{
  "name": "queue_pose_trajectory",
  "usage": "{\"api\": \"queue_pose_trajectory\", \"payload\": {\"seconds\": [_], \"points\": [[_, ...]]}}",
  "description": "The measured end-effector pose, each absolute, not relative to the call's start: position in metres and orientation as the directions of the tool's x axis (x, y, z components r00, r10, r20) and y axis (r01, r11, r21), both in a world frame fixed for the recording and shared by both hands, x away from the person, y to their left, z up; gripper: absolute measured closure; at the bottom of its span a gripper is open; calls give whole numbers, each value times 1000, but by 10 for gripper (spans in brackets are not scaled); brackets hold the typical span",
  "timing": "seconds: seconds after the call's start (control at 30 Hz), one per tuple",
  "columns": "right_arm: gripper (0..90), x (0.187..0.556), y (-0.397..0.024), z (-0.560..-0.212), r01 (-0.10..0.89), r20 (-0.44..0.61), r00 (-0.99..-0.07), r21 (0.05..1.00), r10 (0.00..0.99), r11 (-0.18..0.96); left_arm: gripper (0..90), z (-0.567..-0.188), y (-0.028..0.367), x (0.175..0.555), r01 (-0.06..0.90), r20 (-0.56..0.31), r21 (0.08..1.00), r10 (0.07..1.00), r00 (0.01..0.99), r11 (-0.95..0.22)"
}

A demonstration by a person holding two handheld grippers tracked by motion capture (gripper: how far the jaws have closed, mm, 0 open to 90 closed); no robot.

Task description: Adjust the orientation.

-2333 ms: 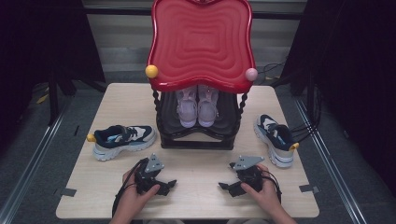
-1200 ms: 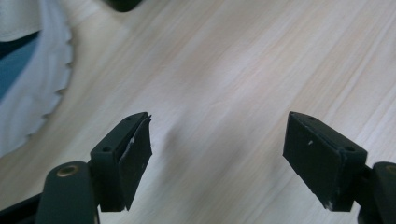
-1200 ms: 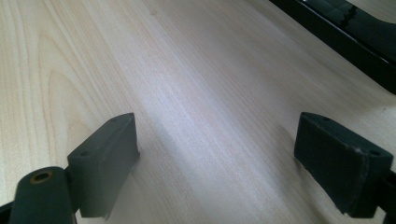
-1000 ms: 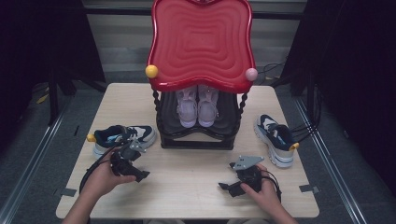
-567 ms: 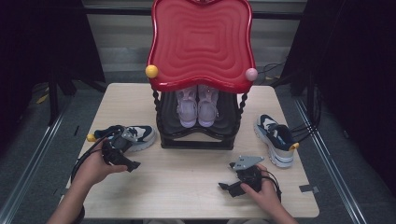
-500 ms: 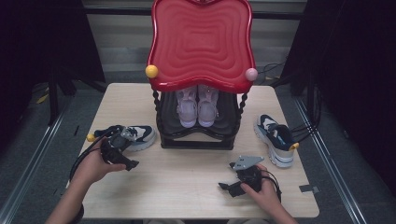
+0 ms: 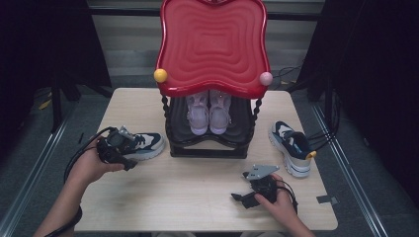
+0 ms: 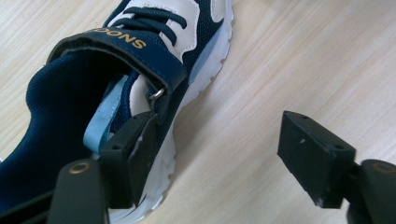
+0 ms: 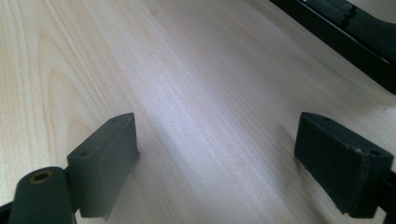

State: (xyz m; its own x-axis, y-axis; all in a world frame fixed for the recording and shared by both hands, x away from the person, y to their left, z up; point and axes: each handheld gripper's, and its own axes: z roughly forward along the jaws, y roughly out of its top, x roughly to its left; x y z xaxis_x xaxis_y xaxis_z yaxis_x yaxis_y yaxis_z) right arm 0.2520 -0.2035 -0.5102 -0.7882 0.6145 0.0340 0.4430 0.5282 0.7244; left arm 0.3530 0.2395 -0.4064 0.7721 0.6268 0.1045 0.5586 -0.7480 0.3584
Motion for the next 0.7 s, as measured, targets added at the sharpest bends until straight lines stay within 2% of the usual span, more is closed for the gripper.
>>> {"api": "queue_pose_trajectory", "payload": {"seconds": [0.17, 0.33, 0.4, 0.7], "points": [[128, 252, -204, -510, 443, 34, -788, 724, 615, 528, 257, -400, 245, 349, 558, 127, 330, 622, 773, -761], [128, 252, -203, -510, 445, 36, -787, 725, 616, 526, 260, -397, 257, 351, 578, 157, 357, 658, 737, -733], [128, 252, -203, -510, 444, 36, -787, 725, 616, 526, 259, -402, 259, 353, 577, 171, 323, 646, 744, -750], [128, 252, -203, -510, 445, 35, -786, 725, 617, 526, 259, -403, 245, 359, 548, 180, 307, 612, 770, -778]]}}
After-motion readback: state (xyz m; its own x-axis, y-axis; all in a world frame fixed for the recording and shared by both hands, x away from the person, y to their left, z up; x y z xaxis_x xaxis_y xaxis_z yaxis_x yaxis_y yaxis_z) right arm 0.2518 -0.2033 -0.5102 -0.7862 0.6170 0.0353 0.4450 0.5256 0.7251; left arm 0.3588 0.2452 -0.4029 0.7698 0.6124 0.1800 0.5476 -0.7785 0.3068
